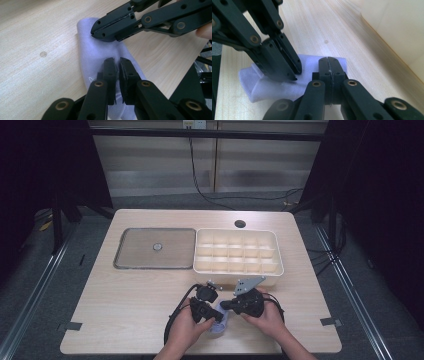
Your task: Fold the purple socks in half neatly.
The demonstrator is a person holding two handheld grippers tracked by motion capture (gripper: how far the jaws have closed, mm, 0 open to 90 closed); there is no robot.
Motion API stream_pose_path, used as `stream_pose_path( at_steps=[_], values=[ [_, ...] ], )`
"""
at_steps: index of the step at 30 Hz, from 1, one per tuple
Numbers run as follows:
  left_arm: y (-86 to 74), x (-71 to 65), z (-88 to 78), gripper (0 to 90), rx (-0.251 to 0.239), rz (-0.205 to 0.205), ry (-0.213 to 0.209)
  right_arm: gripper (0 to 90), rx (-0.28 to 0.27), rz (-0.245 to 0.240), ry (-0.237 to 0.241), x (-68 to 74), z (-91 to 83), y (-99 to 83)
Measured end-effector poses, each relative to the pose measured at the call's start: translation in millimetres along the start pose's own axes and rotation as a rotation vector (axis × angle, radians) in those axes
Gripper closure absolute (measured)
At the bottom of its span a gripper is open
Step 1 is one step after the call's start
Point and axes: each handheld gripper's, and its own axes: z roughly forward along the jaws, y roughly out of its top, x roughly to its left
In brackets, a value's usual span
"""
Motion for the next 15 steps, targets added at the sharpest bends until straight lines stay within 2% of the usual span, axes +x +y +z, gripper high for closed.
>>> stream_pose_path(
  at_steps=[8, 10, 15],
  values=[
    [-5.3, 0.7, -10.4, 81.6, 0.009, 0.009, -0.006, 90.0, -0.005, -0.005, -0.009, 0.3, -0.6, -0.1],
    [-7.1, 2.3, -9.6, 81.0, 0.012, 0.006, -0.018, 90.0, -0.005, -0.004, -0.009, 0.6, -0.6, -0.1],
    [-9.2, 3.5, -5.4, 81.1, 0.029, 0.011, -0.009, 90.0, -0.007, -0.007, -0.012, 0.6, -0.2, 0.4]
  ],
)
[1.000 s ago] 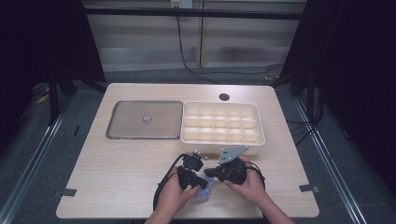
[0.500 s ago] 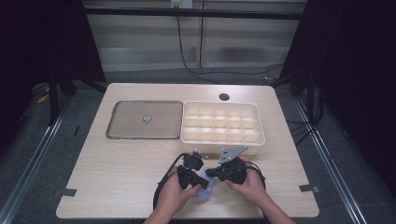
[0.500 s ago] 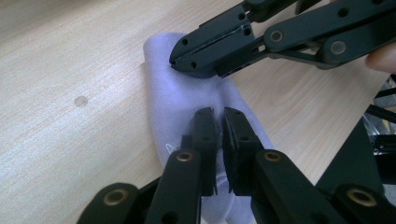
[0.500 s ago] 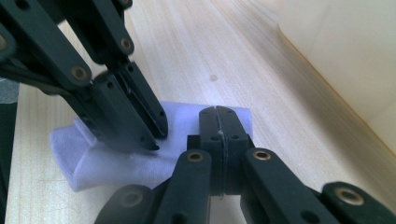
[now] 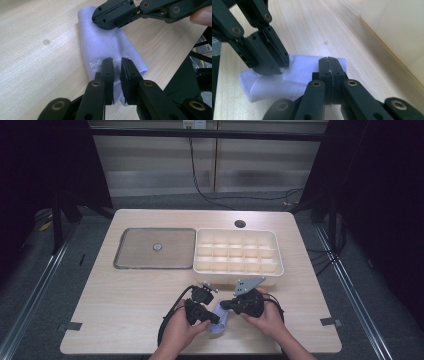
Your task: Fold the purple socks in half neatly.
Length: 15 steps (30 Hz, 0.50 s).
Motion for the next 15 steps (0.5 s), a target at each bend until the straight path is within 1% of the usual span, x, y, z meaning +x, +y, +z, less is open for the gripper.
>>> stream_pose_path(
  at_steps=[1, 3, 5, 7, 11, 15],
  values=[
    [0.0, 0.2, 1.8, 81.2, 0.000, 0.001, -0.003, 90.0, 0.002, 0.007, 0.001, 0.5, 0.1, 0.0],
    [0.2, -0.6, 5.1, 82.1, 0.007, 0.001, -0.008, 90.0, 0.001, 0.003, -0.001, 0.3, 0.6, 0.3],
    [0.5, -1.3, 6.9, 82.7, 0.001, 0.002, -0.009, 90.0, 0.000, 0.007, -0.004, 0.5, 1.0, 0.6],
    [1.3, -1.7, 7.5, 83.0, 0.005, 0.000, -0.011, 90.0, 0.000, 0.007, -0.003, 0.2, 1.6, 0.5],
    [2.0, -1.6, 9.5, 84.0, 0.001, 0.000, -0.012, 90.0, 0.005, -0.002, -0.019, 1.0, 2.3, 1.3],
    [2.2, -2.1, 9.9, 84.3, -0.001, 0.000, -0.010, 90.0, 0.007, 0.001, -0.017, 0.1, 2.8, 1.4]
  ],
)
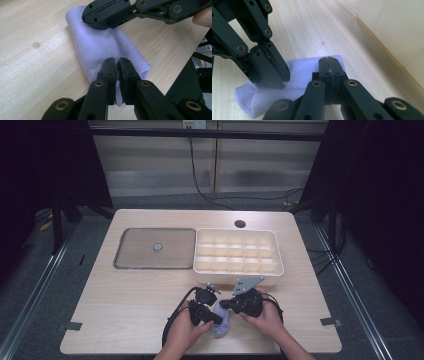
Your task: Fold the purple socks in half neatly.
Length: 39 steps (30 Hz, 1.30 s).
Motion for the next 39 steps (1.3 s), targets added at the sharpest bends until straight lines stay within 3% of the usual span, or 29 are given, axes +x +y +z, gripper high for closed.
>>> stream_pose_path(
  at_steps=[5, 8, 14, 18, 32, 39],
  values=[
    [-0.1, -0.2, 0.3, 84.3, -0.006, -0.005, -0.001, 90.0, -0.009, -0.004, -0.020, -0.1, -2.5, 1.2],
    [-0.1, -0.2, 0.4, 84.3, -0.007, -0.003, -0.002, 90.0, -0.013, 0.028, -0.034, -3.6, -4.4, -0.1],
    [0.3, -0.2, 0.5, 84.4, -0.005, -0.001, -0.002, 90.0, 0.007, 0.013, -0.032, -2.6, -0.8, -1.1],
    [0.8, -0.7, 0.6, 84.4, 0.000, 0.001, -0.001, 90.0, 0.001, 0.027, -0.031, -3.5, -0.3, -2.4],
    [2.1, -2.1, 4.0, 85.0, -0.020, -0.006, -0.012, 87.9, -0.014, 0.009, -0.052, -2.8, -0.3, -3.4],
    [2.3, -2.6, 4.7, 84.8, -0.035, -0.004, -0.011, 85.0, -0.045, 0.041, -0.053, -4.6, -9.2, -3.1]
  ],
)
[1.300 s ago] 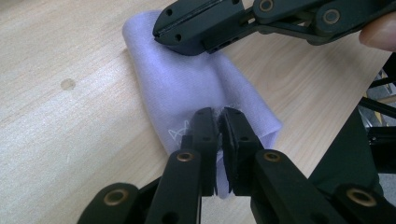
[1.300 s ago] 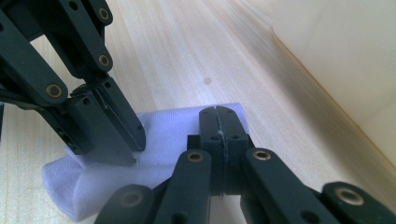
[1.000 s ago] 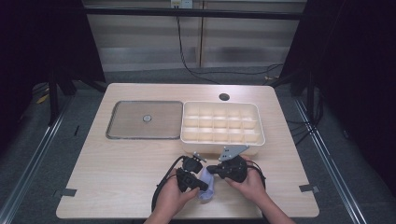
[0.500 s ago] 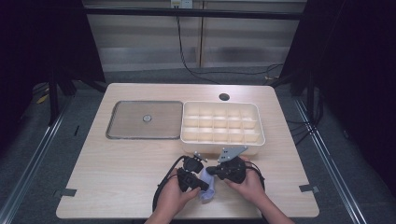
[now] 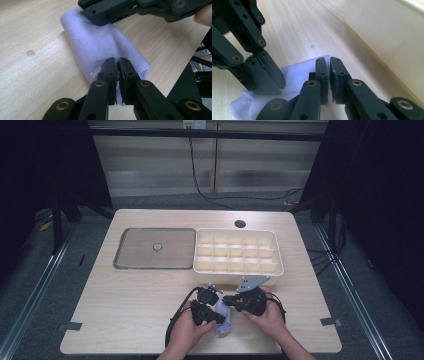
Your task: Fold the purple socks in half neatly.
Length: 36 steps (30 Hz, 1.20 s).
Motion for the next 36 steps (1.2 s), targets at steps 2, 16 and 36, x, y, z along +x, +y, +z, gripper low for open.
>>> stream_pose_path(
  at_steps=[2, 16, 36],
  values=[
    [1.0, -0.1, 0.6, 84.7, -0.002, -0.001, 0.002, 84.2, 0.000, 0.004, -0.008, 0.2, -2.6, 0.2],
    [9.1, -5.5, 7.4, 81.9, -0.020, 0.001, -0.013, 77.6, -0.002, 0.039, -0.041, -7.4, -14.8, -8.1],
    [19.0, -11.7, 6.8, 70.4, -0.031, 0.042, -0.035, 68.8, -0.016, 0.102, -0.081, -12.5, -33.1, -18.5]
  ],
)
